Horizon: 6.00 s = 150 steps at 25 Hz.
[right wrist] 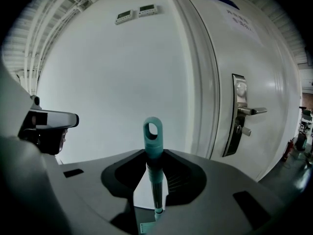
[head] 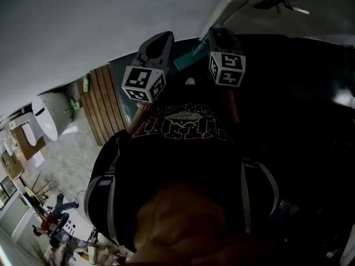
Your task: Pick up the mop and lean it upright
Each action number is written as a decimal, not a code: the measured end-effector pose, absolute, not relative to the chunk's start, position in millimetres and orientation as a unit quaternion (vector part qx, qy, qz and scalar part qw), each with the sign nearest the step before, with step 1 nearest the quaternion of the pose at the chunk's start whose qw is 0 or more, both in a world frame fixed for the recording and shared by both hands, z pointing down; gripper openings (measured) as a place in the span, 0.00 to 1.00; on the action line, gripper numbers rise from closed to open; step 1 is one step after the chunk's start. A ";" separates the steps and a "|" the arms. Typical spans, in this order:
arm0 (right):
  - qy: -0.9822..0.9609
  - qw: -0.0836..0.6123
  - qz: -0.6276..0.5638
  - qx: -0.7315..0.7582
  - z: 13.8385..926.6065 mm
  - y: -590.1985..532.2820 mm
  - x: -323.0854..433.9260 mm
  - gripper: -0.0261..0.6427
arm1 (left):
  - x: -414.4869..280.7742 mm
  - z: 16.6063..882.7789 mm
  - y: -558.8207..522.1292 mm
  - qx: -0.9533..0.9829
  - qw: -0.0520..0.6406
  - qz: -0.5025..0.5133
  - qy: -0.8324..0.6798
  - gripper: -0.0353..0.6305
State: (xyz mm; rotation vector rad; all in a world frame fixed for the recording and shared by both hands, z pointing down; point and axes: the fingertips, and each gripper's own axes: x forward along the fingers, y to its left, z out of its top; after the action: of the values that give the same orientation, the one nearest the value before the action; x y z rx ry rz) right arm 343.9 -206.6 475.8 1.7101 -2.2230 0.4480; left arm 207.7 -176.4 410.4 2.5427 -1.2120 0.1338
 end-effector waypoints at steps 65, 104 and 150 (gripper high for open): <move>-0.776 0.175 0.124 0.594 503.1 -346.6 305.1 0.22 | 152.0 419.3 -238.5 0.869 0.187 0.035 -0.457 0.11; -0.773 0.080 0.139 0.614 433.9 -244.9 317.5 0.07 | 196.8 412.0 -204.7 0.913 0.183 0.045 -0.362 0.11; -0.746 0.069 0.155 0.644 409.6 -131.6 320.3 0.07 | 249.3 407.1 -152.5 0.944 0.195 0.054 -0.260 0.11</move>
State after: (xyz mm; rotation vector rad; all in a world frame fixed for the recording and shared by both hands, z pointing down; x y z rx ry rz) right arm 320.3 -131.6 409.6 1.9395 -2.2441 0.4677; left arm 249.3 -152.5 407.1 2.6462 -0.7289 0.1514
